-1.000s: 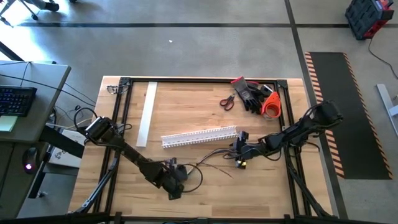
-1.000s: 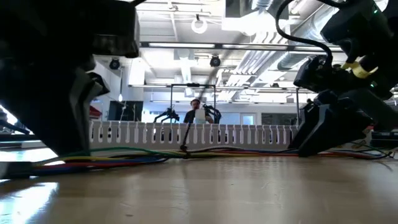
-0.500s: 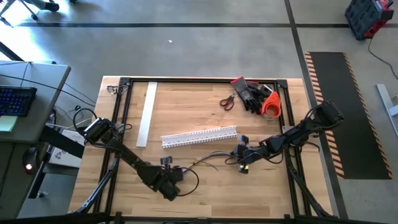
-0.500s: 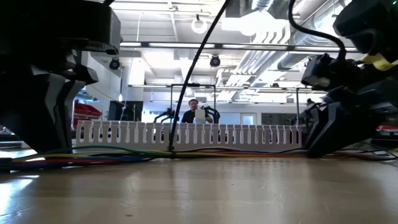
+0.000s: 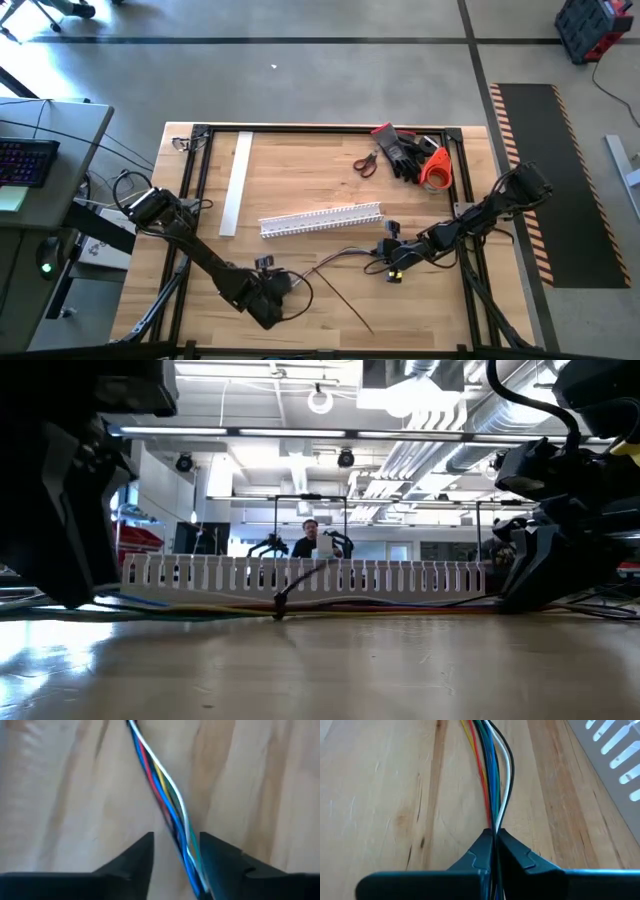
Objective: Ziptie cables
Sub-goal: Put the ziptied cable wires into the white cable duct
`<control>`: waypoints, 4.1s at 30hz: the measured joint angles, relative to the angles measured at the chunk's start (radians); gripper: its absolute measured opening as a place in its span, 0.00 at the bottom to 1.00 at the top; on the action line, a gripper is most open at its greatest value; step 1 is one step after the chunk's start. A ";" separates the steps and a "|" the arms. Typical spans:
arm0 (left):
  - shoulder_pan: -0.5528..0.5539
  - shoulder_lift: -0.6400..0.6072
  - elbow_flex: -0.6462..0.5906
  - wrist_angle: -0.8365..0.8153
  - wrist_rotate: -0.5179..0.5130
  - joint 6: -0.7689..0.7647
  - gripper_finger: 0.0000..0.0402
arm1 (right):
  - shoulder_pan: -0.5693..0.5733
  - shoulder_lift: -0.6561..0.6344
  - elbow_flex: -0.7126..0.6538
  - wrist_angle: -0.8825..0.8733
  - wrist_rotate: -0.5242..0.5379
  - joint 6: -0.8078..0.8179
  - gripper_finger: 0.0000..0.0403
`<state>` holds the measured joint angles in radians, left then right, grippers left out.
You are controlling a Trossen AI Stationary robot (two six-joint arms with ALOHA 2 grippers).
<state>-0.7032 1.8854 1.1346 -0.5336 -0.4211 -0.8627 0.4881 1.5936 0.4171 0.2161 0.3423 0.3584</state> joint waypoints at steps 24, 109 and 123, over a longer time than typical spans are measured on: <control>-0.073 -0.007 -0.104 0.136 0.343 -0.202 0.32 | 0.066 -0.020 0.000 -0.050 0.069 -0.001 0.00; 0.226 -0.013 -0.133 0.058 0.108 0.386 0.52 | 0.518 -0.052 0.088 0.222 1.159 -1.105 0.01; 0.240 -0.013 -0.120 0.072 0.228 0.433 0.04 | 0.664 -0.052 0.088 0.226 1.149 -0.663 0.19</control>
<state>-0.4627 1.8726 1.0146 -0.4620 -0.1932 -0.4295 1.1522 1.5417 0.5049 0.4419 1.4908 -0.3042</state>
